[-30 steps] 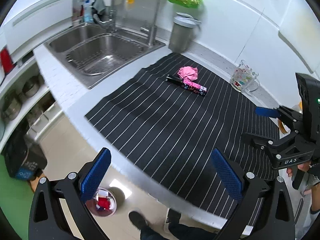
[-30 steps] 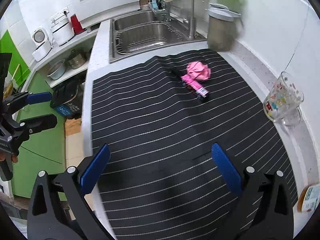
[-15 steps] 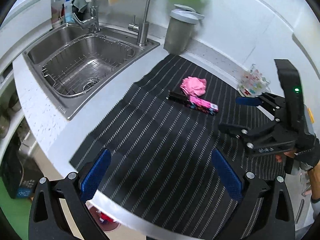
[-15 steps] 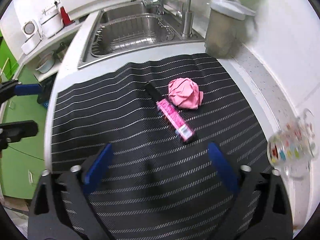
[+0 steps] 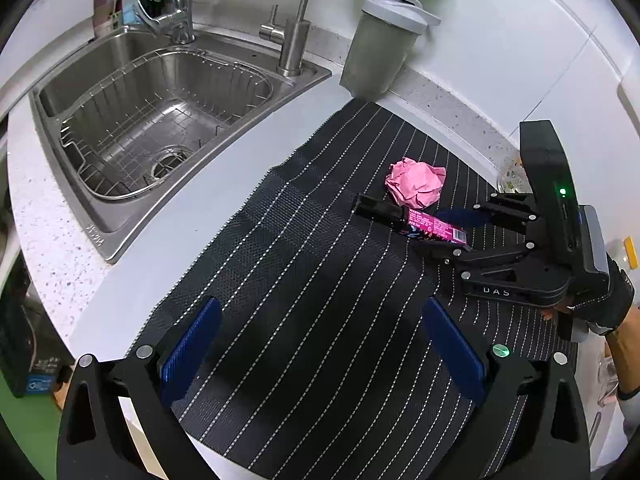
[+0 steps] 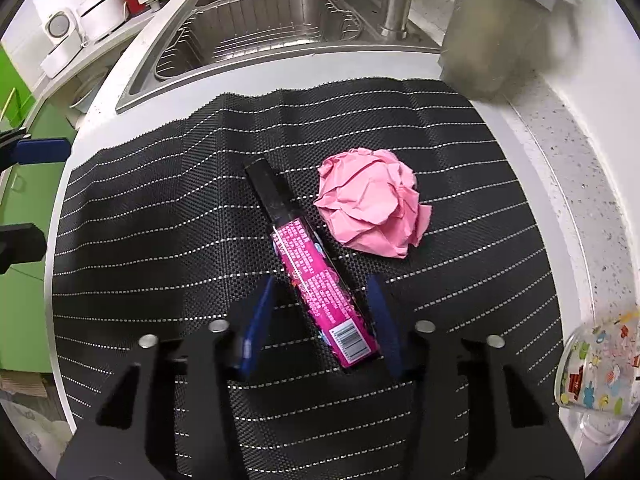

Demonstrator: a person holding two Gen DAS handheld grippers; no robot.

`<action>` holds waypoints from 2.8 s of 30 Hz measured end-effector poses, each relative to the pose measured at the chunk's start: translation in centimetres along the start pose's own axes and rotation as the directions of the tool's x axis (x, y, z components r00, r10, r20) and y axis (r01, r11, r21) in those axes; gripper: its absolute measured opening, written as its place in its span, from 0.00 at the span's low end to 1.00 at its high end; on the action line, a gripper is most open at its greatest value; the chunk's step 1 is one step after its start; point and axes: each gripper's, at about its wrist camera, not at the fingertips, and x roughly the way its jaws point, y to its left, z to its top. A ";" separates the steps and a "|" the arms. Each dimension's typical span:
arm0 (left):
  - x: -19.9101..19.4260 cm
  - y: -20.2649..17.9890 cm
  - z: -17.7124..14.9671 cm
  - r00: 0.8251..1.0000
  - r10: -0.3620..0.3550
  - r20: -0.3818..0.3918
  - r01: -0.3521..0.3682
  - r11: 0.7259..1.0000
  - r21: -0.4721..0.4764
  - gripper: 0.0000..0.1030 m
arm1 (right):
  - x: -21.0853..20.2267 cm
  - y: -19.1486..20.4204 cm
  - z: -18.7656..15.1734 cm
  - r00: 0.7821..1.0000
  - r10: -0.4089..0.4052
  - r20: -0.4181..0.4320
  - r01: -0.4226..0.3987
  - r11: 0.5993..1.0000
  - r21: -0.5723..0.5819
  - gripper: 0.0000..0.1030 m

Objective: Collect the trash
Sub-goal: 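Grasp the pink snack box with the right tool, then grasp the crumpled pink paper with the left tool, then carry the pink paper with the left tool while the right tool carries the snack box to the bin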

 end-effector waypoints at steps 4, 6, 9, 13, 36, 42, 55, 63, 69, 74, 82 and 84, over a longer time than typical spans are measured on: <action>-0.1 -0.5 0.3 1.000 -0.007 0.002 0.007 1.000 0.015 0.94 | -0.9 0.5 -0.4 1.000 0.001 0.012 -0.001 1.000 0.000 0.22; -0.3 -0.9 0.5 1.000 -0.010 0.007 0.010 1.000 0.024 0.94 | -2.1 0.7 -0.8 1.000 0.007 0.030 -0.007 1.000 0.019 0.22; -0.7 -1.6 0.7 1.000 -0.019 0.015 0.019 0.999 0.046 0.94 | -4.6 1.0 -1.6 0.997 0.021 0.072 -0.025 0.998 0.063 0.22; -0.8 -3.0 1.6 0.999 -0.036 0.022 0.034 0.996 0.088 0.94 | -8.2 0.6 -3.2 0.992 0.010 0.129 -0.028 0.989 0.146 0.22; 11.6 -9.7 9.1 0.997 -0.059 -0.055 0.073 0.950 0.305 0.90 | -12.3 -5.8 -11.3 0.983 -0.160 0.090 0.100 0.877 0.470 0.22; 12.8 -10.2 9.4 0.997 -0.042 -0.066 0.061 0.948 0.313 0.47 | -12.7 -6.3 -12.3 0.980 -0.176 0.088 0.112 0.866 0.488 0.22; 0.1 -9.0 2.4 0.998 -0.047 0.034 0.040 0.984 0.175 0.44 | -16.1 -2.2 -11.7 0.975 -0.123 0.186 0.065 0.956 0.288 0.22; -10.4 -5.0 -8.5 0.989 0.085 0.123 -0.081 0.996 -0.038 0.44 | -17.4 6.9 -10.2 0.968 0.035 0.248 -0.049 0.998 0.048 0.22; -17.0 -0.1 -17.6 0.962 0.235 0.137 -0.203 0.955 -0.218 0.44 | -16.6 17.5 -8.9 0.953 0.200 0.228 -0.174 0.976 -0.128 0.22; -21.0 4.1 -24.1 0.938 0.321 0.128 -0.263 0.903 -0.338 0.44 | -14.7 26.4 -8.2 0.944 0.282 0.174 -0.235 0.940 -0.246 0.22; -21.4 11.2 -31.5 0.941 0.321 0.107 -0.250 0.874 -0.417 0.44 | -9.5 36.5 -8.0 0.954 0.288 0.084 -0.253 0.923 -0.291 0.22; -20.3 12.9 -32.3 0.947 0.307 0.098 -0.240 0.875 -0.421 0.44 | -7.8 38.2 -8.0 0.958 0.280 0.070 -0.249 0.924 -0.289 0.22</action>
